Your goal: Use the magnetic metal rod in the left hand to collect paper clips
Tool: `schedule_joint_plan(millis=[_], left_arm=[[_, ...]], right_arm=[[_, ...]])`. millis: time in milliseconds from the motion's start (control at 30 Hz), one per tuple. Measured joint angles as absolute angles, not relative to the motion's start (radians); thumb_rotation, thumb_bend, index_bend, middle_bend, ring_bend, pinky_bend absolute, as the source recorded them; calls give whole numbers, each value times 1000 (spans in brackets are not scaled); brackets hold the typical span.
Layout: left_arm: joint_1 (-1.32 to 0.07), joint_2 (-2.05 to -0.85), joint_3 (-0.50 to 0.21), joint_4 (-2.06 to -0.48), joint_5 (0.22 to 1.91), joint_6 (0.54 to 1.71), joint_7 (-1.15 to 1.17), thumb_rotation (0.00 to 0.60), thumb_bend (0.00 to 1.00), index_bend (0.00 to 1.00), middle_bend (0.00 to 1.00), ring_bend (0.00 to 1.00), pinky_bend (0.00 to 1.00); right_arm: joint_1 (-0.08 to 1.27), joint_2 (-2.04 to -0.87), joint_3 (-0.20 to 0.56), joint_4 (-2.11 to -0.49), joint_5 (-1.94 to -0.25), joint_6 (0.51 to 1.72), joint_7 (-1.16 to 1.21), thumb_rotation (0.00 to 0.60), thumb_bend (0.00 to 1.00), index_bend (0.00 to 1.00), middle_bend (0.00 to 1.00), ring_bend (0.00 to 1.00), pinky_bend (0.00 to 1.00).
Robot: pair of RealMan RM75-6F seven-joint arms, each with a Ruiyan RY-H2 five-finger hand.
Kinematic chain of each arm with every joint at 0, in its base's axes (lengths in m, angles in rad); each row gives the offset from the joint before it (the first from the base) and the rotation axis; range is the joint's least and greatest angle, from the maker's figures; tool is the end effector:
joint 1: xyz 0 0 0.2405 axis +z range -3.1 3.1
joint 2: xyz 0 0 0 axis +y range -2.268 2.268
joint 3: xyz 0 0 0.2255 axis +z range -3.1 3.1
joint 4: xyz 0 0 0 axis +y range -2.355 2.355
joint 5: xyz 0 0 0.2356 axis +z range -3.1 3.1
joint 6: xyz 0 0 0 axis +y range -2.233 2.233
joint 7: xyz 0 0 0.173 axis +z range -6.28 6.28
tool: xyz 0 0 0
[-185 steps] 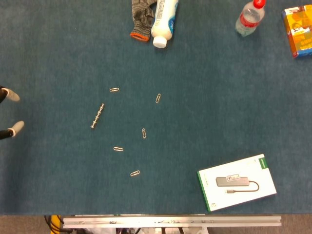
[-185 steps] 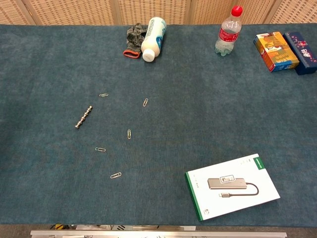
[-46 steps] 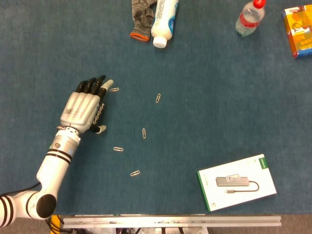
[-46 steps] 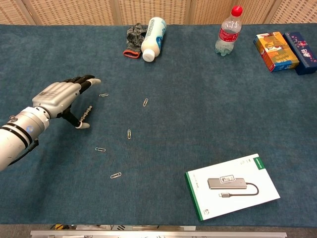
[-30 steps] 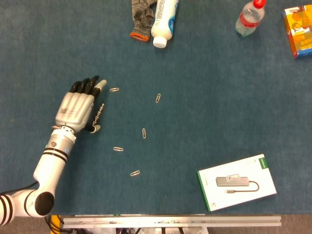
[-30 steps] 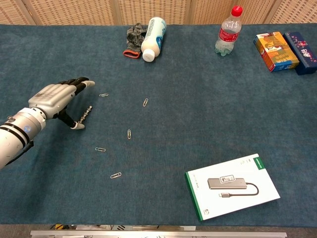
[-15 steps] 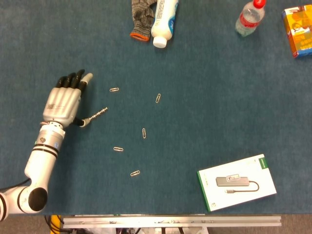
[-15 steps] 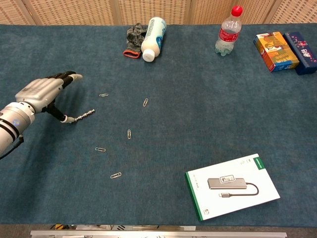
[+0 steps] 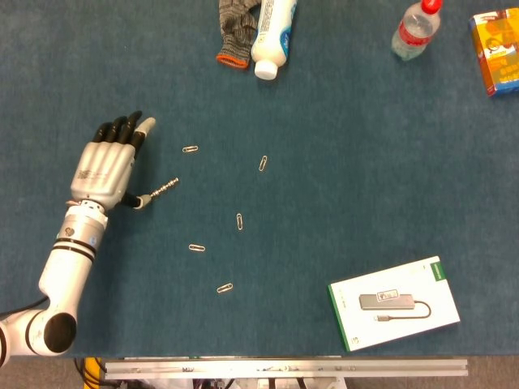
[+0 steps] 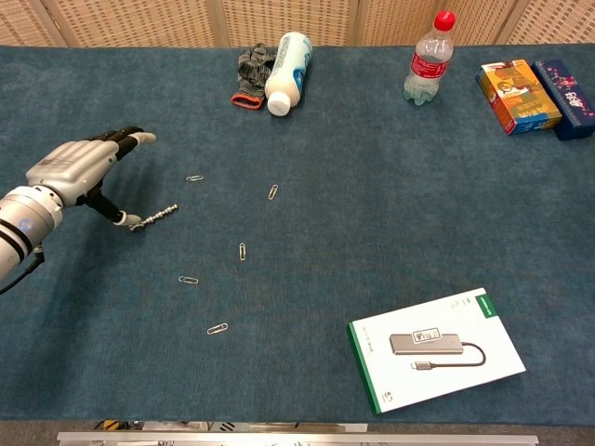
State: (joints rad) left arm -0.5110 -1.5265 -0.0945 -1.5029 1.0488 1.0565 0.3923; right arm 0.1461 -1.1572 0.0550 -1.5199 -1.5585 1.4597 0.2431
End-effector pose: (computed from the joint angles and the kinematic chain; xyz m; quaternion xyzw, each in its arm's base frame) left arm -0.2143 0.3032 -0.0461 -0.6915 -0.4531 -0.2916 0.4811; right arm -0.2881 -0.2300 0.1133 0.5874 -0.4204 0.4605 0.5160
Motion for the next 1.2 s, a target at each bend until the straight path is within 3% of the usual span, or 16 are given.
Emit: schedule_joint_plan(millis=[600, 1200], left_arm=[[-513, -1566, -83, -1459, 1032, 1032, 390, 600, 0, 0, 0, 0, 80], [-517, -1566, -135, -1410, 966, 1035, 372, 600, 0, 0, 0, 0, 80]], right_arm=[[148, -1155, 54, -1529, -1562, 1457, 238, 600, 121, 362, 387, 289, 438], [148, -1153, 53, -1535, -1565, 1460, 233, 600, 122, 362, 387, 289, 438]])
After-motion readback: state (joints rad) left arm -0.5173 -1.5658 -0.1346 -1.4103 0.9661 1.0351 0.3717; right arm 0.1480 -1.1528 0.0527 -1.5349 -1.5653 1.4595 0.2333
